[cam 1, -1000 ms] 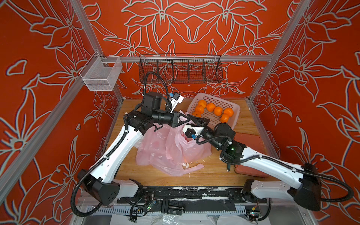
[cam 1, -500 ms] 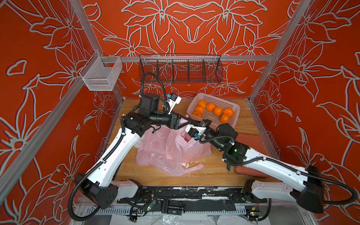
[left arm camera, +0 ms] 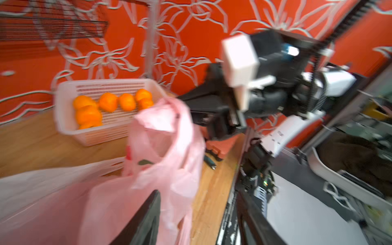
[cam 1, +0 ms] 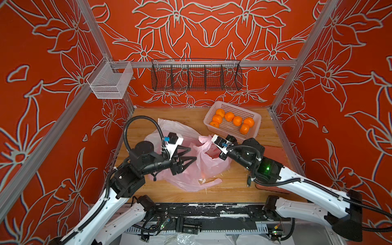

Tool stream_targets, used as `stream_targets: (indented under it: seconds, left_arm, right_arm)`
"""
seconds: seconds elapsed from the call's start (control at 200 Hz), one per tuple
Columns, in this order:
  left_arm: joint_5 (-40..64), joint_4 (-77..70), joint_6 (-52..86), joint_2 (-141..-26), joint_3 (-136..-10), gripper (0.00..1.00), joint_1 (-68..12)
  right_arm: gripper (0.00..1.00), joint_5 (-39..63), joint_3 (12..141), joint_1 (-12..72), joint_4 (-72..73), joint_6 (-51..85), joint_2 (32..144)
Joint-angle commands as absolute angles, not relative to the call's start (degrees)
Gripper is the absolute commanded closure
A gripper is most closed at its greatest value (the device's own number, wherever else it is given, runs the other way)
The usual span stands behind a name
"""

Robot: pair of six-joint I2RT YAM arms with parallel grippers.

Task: Place the oranges into plastic bags & tie knots
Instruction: Tie the plastic bag at the center of the board.

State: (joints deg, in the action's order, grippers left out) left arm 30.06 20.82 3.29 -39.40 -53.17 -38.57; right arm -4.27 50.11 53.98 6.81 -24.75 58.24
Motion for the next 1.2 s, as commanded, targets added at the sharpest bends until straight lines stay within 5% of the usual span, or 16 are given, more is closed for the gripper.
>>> stream_targets:
  seconds: [0.0,0.32,1.191]
  left_arm:
    - [28.56,16.18,-6.7,-40.43,-50.53,0.54,-46.48]
    - [12.88,5.79,-13.17,-52.74,-51.67,0.62,-59.31]
    - [-9.84,-14.23,-16.35,-61.7,-45.09,0.68,-59.06]
  right_arm:
    - [1.0,-4.44,51.97,54.27,0.89,-17.96,57.3]
    - [1.0,-2.74,57.02,54.2,-8.07,-8.64,56.98]
    - [1.0,1.1,61.35,54.23,-20.82,1.57,53.49]
